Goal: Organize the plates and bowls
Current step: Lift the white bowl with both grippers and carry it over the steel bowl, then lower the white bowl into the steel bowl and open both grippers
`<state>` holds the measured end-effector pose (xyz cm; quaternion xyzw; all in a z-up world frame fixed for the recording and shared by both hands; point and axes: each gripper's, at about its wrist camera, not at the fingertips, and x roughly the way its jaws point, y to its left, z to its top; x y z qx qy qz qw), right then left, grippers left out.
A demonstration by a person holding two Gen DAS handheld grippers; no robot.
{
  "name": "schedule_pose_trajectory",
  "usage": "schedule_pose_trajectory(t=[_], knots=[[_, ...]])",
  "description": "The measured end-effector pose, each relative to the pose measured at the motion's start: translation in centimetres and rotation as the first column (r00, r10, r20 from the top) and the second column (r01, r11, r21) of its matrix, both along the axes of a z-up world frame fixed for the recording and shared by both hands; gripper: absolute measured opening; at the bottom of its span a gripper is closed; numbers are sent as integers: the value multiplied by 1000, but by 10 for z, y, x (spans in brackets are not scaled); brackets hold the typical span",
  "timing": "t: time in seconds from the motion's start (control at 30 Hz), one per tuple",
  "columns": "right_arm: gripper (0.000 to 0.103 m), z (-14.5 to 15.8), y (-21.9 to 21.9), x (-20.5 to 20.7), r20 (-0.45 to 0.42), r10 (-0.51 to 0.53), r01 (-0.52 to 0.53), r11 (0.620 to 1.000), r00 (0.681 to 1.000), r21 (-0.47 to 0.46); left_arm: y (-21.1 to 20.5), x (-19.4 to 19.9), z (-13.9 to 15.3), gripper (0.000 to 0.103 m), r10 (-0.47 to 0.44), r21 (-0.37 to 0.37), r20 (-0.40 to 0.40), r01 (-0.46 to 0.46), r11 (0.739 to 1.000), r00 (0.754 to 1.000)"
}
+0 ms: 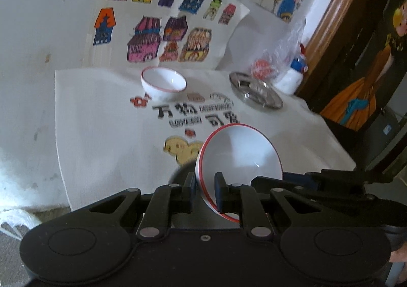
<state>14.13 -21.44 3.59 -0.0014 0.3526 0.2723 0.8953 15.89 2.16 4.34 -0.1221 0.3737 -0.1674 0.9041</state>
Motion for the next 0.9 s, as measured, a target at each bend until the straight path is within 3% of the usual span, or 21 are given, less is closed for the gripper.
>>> schedule_pose_trajectory(t=[0.43,0.9], knots=[[21,-18,4,0,-92,37,-43,997,995,-64,-7,-4,-15,16,-38,74,-110,46,996,993],[21,-16,15,24,-198,119,-151,977,973,-153,-19,9,-9,21,-91,179,-149,118,977,985]])
